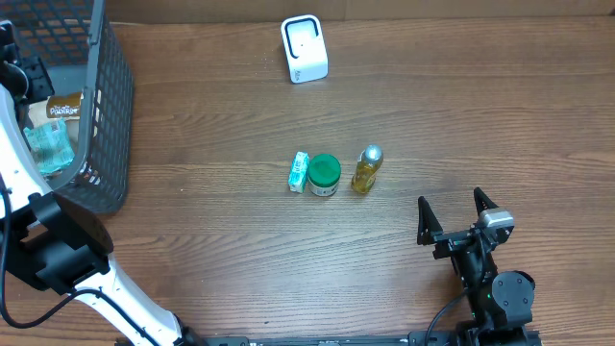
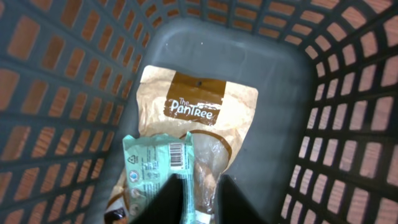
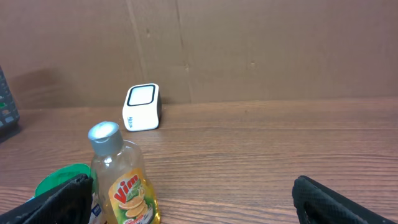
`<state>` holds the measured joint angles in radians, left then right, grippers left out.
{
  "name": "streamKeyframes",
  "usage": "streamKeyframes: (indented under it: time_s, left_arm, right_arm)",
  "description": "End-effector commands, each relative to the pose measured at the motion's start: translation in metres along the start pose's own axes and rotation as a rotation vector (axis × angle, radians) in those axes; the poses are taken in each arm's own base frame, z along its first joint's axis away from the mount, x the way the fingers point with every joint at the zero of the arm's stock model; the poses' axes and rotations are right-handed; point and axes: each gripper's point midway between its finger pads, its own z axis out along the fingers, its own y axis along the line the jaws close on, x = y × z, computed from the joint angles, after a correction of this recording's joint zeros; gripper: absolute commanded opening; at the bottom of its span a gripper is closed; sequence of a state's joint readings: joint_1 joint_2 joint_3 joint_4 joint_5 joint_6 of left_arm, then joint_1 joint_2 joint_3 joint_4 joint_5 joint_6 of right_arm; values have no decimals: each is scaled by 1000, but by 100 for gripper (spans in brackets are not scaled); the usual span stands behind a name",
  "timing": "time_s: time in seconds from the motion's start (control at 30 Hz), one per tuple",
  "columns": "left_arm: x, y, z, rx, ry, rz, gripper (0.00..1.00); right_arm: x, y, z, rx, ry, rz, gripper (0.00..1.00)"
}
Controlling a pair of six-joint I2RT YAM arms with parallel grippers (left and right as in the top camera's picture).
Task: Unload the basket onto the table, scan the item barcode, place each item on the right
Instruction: 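Grasp the mint-green wipes pack with the left gripper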
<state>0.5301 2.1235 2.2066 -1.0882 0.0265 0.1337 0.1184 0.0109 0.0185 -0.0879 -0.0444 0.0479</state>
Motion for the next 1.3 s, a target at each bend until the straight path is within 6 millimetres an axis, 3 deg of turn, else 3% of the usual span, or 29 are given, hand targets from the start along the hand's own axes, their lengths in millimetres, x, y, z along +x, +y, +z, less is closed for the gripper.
streamKeyframes:
  time_s: [0.0,0.03,0.07,0.1,0.17,0.27,0.63,0.83,0.97,1.27]
  left_arm:
    - [5,0,-1,-4,14,-15,63]
    - [11,2,4,-14,33,-15,73]
    - [17,4,11,-27,53,-15,94]
    - [25,6,18,-39,75,-15,100]
    - [46,9,37,-61,128,-14,100]
    - [65,13,49,-48,176,-35,99]
    - [91,72,52,13,197,-162,100]
    - [106,56,76,140,173,-69,100]
    - [104,45,81,203,139,-52,99]
    - [109,53,90,148,141,-48,100]
  right_arm:
    - [2,-2,0,7,-5,-8,100]
    - [2,-2,0,7,-5,-9,100]
    - [2,-2,0,7,-5,-8,100]
    - [2,-2,0,7,-5,-8,100]
    - [2,-2,0,7,-5,-8,100]
    - [2,-2,0,7,-5,-8,100]
    - [2,-2,0,7,-5,-8,100]
    - [2,-2,0,7,-5,-8,100]
    - [2,-2,0,7,-5,-8,100]
    - [2,-2,0,7,-5,-8,100]
